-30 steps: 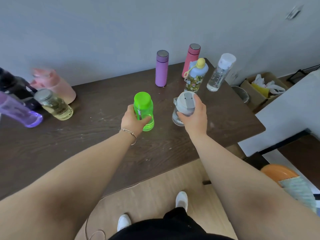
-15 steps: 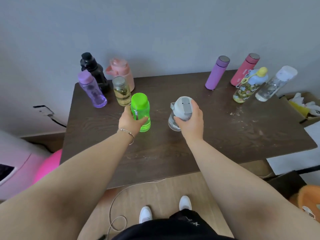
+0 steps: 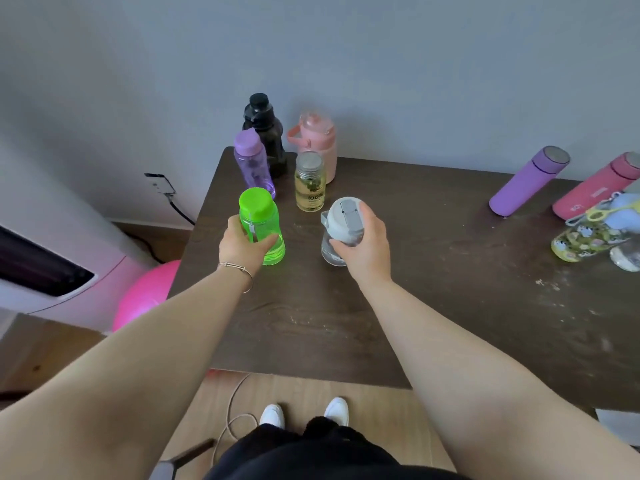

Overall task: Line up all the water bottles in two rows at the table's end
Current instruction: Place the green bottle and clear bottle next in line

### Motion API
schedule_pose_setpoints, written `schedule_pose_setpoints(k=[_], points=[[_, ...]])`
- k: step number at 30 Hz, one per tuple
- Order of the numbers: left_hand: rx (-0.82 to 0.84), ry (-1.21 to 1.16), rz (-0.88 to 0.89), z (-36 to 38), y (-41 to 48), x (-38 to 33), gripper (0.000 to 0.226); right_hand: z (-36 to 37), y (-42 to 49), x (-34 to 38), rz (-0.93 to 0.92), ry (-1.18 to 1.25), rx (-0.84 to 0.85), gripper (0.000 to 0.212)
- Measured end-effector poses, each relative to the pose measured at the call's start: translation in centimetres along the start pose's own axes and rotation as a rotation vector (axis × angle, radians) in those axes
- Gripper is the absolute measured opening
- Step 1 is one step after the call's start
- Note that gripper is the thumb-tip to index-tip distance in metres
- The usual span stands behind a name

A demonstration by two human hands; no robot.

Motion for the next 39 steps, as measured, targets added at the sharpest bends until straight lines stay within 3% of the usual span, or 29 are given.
schedule_pose_setpoints(k=[6, 18, 39], points=[[0.001, -0.013, -0.016, -1.6, 2.6, 1.4, 0.054, 3.4, 1.4, 1.8, -0.002, 0.000, 0.030, 0.089], [0.162, 0.043, 0.088, -1.6, 8.8, 2.1, 0.054, 8.6, 3.1, 3.7, 0.063, -0.003, -0.041, 0.089], [0.253, 0.040, 0.194, -1.1, 11.1, 2.3, 0.059, 10.2, 1.9, 4.5, 0.078, -0.040, -0.186, 0.092]])
Point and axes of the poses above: each hand's wrist, its own y-axis towards the middle knuckle, its own z-axis out of the palm, x = y × z, the point moved 7 cm from there along y, towards the middle knuckle, and after that the axes turned 5 degrees about z, right-handed, at the moved point
